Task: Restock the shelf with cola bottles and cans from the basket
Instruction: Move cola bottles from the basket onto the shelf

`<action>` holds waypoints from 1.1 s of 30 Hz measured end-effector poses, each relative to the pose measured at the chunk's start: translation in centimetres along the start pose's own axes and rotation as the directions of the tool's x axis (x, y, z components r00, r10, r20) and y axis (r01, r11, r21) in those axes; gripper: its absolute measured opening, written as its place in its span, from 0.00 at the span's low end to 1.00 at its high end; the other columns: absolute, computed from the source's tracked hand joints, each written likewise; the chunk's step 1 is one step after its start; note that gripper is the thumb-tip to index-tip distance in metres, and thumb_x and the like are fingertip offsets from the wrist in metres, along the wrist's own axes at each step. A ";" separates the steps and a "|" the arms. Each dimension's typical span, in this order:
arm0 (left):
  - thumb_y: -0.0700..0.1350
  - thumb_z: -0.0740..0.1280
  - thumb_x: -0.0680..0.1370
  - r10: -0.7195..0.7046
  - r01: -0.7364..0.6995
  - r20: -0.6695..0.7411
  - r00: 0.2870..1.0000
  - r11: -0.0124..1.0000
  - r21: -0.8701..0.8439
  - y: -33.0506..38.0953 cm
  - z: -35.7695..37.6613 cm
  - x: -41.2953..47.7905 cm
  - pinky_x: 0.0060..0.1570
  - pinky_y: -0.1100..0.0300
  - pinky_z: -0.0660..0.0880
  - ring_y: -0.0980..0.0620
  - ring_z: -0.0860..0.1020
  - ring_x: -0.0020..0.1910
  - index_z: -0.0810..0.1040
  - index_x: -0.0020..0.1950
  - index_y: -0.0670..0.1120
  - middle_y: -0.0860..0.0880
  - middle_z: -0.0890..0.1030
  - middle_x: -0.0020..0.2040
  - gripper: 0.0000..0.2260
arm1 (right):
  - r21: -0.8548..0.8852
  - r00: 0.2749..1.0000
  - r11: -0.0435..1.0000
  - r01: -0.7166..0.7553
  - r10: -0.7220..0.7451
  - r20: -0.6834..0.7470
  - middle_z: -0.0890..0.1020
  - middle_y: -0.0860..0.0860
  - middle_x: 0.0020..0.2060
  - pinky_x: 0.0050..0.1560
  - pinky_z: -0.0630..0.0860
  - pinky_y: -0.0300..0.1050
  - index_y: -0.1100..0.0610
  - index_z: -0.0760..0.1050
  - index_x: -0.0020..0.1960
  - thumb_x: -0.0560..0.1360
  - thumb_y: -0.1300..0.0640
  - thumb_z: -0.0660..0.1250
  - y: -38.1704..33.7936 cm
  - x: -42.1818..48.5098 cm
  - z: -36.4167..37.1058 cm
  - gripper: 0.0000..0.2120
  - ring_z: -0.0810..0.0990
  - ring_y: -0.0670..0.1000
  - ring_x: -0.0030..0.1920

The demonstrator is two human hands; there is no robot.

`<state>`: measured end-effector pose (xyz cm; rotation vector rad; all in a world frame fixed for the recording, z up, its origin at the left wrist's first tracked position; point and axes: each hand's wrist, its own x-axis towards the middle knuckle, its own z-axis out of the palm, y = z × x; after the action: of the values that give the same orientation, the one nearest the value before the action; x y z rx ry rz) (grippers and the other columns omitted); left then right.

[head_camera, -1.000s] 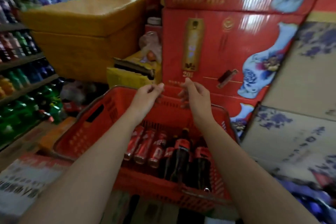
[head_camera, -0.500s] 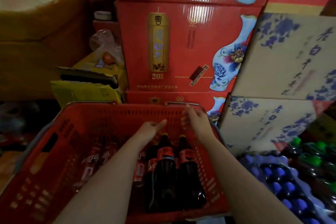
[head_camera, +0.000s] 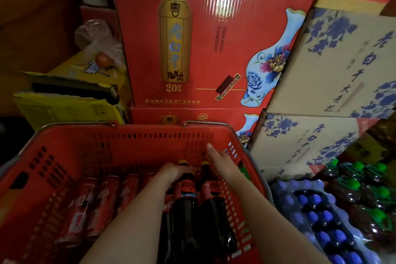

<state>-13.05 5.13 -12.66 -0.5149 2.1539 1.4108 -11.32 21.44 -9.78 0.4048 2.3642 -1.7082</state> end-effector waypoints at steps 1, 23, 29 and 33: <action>0.50 0.72 0.74 -0.005 0.005 0.007 1.000 0.999 -0.047 0.0 -0.2 0.2 0.61 0.53 0.72 0.42 0.76 0.60 0.74 0.65 0.38 0.40 0.77 0.62 0.24 | -0.018 1.000 1.000 -0.002 0.002 0.019 0.81 0.51 0.58 0.58 0.69 0.42 0.57 0.77 0.62 0.78 0.37 0.57 0.1 -0.1 0.2 0.27 0.78 0.51 0.59; 0.46 0.70 0.73 0.054 -0.017 0.100 0.994 0.941 -0.338 -1.0 -8.1 -2.9 0.63 0.49 0.68 0.45 0.76 0.60 0.78 0.61 0.41 0.44 0.79 0.60 0.18 | -0.497 0.989 0.864 -0.087 0.136 0.062 0.79 0.59 0.62 0.63 0.74 0.48 0.58 0.77 0.65 0.65 0.32 0.67 2.8 4.9 3.7 0.38 0.78 0.58 0.63; 0.42 0.67 0.77 0.078 -0.049 0.091 0.993 0.958 -0.281 -1.7 -7.9 -3.6 0.64 0.52 0.60 0.48 0.69 0.65 0.82 0.47 0.45 0.46 0.77 0.60 0.05 | -0.225 0.974 0.967 -0.116 0.155 0.165 0.75 0.56 0.68 0.68 0.69 0.48 0.57 0.72 0.70 0.67 0.33 0.70 0.7 2.1 2.8 0.40 0.73 0.57 0.67; 0.41 0.66 0.77 0.055 -0.032 0.066 0.996 0.951 -0.308 -2.0 -7.8 -3.7 0.67 0.51 0.56 0.45 0.64 0.71 0.80 0.55 0.44 0.44 0.74 0.64 0.08 | -0.080 0.952 0.980 -0.184 0.198 0.234 0.75 0.54 0.67 0.62 0.68 0.44 0.57 0.69 0.72 0.77 0.45 0.66 -0.5 1.2 1.7 0.27 0.72 0.55 0.68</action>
<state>-10.59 -2.65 -9.32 -0.5205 1.9072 1.7750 -12.62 19.75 -10.22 0.3789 2.1201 -1.5065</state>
